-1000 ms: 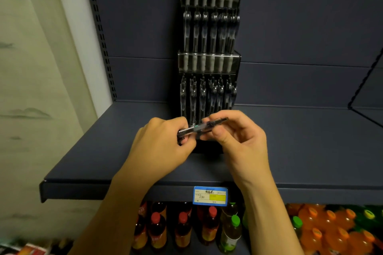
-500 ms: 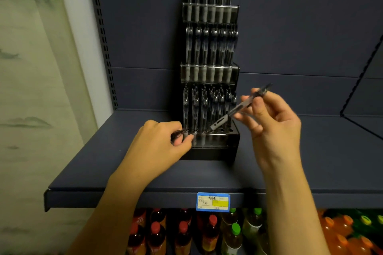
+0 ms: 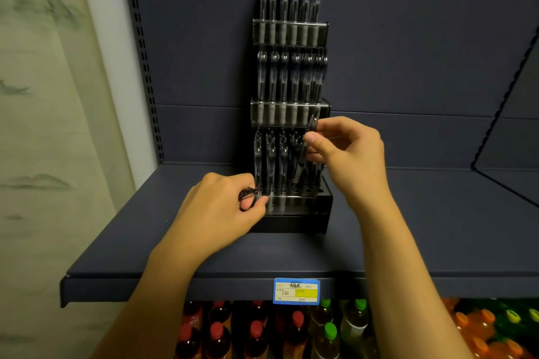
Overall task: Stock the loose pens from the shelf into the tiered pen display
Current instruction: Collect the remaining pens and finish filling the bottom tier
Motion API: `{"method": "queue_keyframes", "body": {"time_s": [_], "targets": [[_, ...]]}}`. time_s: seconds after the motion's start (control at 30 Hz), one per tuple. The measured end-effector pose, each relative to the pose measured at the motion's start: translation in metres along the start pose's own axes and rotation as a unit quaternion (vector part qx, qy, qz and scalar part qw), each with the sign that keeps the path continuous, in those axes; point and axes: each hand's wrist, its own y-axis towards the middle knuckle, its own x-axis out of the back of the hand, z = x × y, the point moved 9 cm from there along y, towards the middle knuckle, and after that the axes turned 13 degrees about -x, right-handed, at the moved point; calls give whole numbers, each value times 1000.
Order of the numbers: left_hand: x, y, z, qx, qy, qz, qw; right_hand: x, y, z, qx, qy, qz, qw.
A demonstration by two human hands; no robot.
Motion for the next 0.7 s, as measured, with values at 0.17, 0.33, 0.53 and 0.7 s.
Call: {"method": "queue_keyframes", "body": {"time_s": [0.17, 0.33, 0.53, 0.7], "targets": [[-1, -1, 6, 10, -10, 4, 1000, 1, 2, 6, -6, -53, -11, 999], [-1, -2, 7, 8, -28, 2, 1000, -12, 2, -11, -38, -147, 19, 988], [-4, -3, 9, 9, -51, 3, 999, -16, -2, -30, -69, -202, 21, 977], [-5, -2, 6, 9, -64, 6, 998, -18, -5, -29, -69, -218, 19, 973]]}}
